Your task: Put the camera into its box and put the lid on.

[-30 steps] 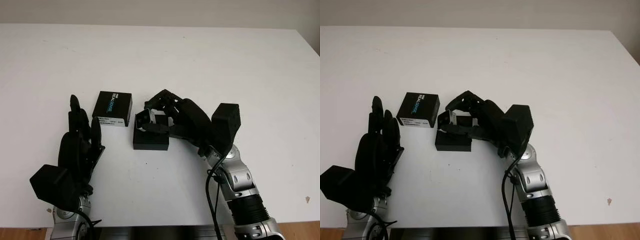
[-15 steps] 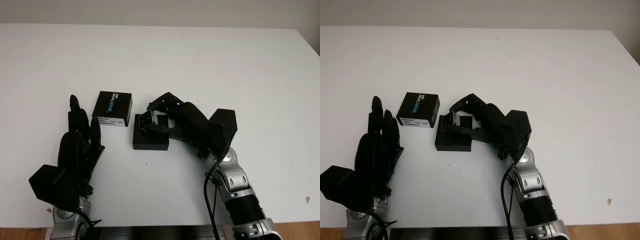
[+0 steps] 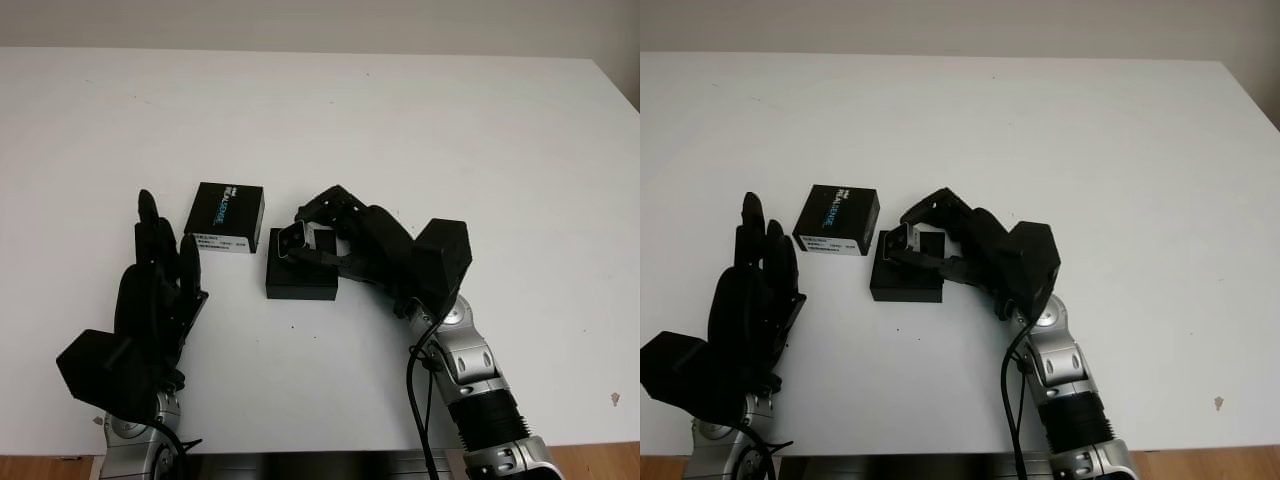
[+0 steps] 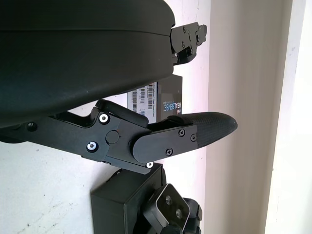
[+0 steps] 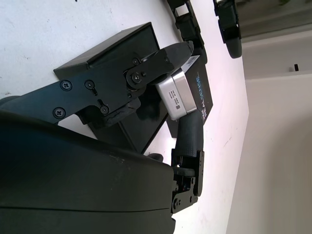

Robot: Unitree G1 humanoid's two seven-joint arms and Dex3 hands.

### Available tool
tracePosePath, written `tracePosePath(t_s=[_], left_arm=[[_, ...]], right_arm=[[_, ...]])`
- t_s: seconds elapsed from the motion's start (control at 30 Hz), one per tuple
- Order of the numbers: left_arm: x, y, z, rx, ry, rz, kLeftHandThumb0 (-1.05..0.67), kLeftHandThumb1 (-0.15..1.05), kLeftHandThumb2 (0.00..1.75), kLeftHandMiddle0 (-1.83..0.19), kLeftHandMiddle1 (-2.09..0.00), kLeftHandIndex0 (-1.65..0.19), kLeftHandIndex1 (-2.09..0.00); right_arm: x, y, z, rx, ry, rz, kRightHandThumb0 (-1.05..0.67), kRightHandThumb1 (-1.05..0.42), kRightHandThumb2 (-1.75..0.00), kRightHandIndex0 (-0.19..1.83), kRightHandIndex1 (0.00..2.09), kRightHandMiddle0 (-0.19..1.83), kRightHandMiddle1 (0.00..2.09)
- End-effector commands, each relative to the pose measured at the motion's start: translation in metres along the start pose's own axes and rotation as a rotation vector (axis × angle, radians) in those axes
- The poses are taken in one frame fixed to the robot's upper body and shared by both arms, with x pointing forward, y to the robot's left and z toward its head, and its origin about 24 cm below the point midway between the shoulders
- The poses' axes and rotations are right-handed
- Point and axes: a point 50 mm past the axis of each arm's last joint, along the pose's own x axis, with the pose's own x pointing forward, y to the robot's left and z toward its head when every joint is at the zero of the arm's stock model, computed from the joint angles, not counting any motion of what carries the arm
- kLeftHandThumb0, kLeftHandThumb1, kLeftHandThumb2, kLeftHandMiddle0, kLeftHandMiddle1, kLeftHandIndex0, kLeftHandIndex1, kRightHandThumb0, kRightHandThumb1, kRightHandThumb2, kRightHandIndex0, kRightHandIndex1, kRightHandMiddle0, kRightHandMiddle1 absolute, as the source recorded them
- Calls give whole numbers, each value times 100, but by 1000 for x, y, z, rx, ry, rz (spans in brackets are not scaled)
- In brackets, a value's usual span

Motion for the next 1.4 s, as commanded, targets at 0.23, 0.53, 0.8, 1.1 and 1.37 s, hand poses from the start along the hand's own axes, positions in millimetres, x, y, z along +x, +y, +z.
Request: tracePosePath(t_s=[0.23, 0.53, 0.8, 1.1, 1.37], left_arm=[[-1, 0, 1, -7, -7, 0, -67, 105, 59, 19, -3, 19, -2], [-1, 0, 1, -5, -4, 3, -67, 105, 60, 19, -3, 19, -1], [-1, 1, 1, 1, -6, -1, -67, 105, 60, 19, -1, 19, 0], [-2, 2, 1, -6, -9, -1, -67, 105, 60, 19, -1, 19, -1], [-3, 4, 2, 7, -17, -2, -66, 105, 61, 19, -2, 19, -1]], right_arm=[[-3, 7, -2, 0, 19, 24, -46, -103, -5, -19, 96, 18, 182], [-4, 10, -4, 4, 28, 24, -45, -103, -5, -19, 99, 18, 183], [-4, 11, -6, 7, 44, 29, -45, -103, -5, -19, 98, 18, 184], [-8, 12, -2, -368, -45, -10, -48, -104, -5, -19, 101, 17, 181], [-21, 12, 21, -653, -181, -64, -51, -97, -5, -15, 44, -9, 113]])
